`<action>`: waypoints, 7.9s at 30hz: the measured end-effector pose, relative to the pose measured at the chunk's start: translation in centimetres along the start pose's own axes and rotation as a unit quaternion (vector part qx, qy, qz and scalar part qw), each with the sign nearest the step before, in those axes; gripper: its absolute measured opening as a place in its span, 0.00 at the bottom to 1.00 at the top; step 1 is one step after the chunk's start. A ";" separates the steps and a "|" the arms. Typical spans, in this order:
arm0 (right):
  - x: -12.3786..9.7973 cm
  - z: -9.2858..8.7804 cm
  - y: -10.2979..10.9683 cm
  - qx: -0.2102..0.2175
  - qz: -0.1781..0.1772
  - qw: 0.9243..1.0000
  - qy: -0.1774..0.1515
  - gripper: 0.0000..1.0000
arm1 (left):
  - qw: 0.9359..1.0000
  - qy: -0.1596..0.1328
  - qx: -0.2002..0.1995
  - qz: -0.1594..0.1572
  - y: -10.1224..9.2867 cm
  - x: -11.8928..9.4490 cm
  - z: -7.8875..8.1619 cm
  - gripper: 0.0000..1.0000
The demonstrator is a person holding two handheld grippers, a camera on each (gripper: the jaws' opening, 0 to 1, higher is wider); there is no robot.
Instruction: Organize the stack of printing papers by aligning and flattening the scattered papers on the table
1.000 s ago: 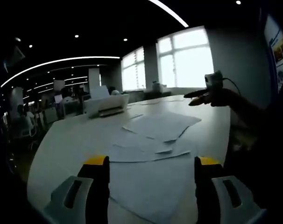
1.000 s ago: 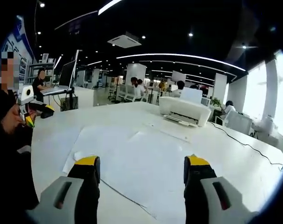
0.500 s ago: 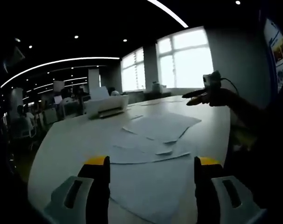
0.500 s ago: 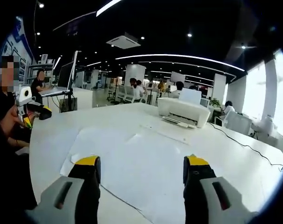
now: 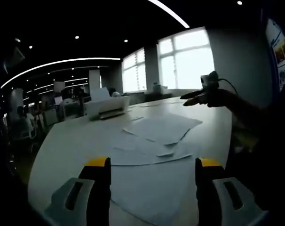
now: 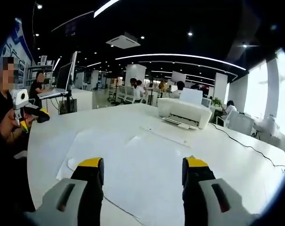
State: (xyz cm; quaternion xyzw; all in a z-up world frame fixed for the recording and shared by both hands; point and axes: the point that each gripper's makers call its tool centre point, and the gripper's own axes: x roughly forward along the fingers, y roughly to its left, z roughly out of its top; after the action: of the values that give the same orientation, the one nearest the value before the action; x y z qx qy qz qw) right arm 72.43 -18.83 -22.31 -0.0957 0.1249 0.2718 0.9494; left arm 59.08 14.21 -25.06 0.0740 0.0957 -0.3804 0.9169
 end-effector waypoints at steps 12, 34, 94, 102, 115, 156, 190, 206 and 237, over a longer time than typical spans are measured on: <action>0.6 0.3 -0.8 0.007 -0.010 1.000 -0.003 0.61 | 1.000 0.008 -0.009 -0.005 0.0 0.2 -0.7 0.75; 1.0 0.7 -1.2 0.005 -0.007 1.000 0.001 0.58 | 1.000 0.003 0.000 0.000 0.6 0.0 0.4 0.76; 6.1 0.0 -1.7 0.012 0.006 1.000 0.028 0.54 | 0.999 0.016 -0.027 -0.006 0.3 0.0 -1.1 0.70; 7.4 0.3 -2.7 0.018 0.009 1.000 0.019 0.52 | 0.999 0.023 -0.032 0.009 1.3 -0.3 -1.4 0.71; 7.8 -0.1 -4.2 0.025 0.011 1.000 0.010 0.52 | 0.998 0.043 -0.034 0.030 1.0 -0.2 -2.5 0.71; 9.5 -0.9 -5.2 0.032 -0.011 0.999 0.011 0.53 | 0.997 0.048 -0.050 0.030 0.2 -0.2 -5.0 0.71; 11.5 -2.2 -5.9 0.032 -0.019 0.999 0.019 0.53 | 0.997 0.047 -0.054 0.017 -0.2 0.1 -4.9 0.71; 12.7 -2.7 -6.3 0.008 -0.015 0.999 0.050 0.53 | 0.997 0.049 -0.056 0.014 -0.4 0.2 -5.2 0.71; 16.8 -3.5 -7.8 0.015 -0.003 0.997 0.079 0.53 | 0.997 0.050 -0.058 0.016 0.5 0.4 -5.0 0.72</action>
State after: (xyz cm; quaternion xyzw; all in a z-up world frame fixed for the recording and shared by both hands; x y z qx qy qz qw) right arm 89.81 -17.92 -29.57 -0.1026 0.2031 0.2588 0.9387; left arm 59.11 15.39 -30.00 0.0414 0.1616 -0.3550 0.9199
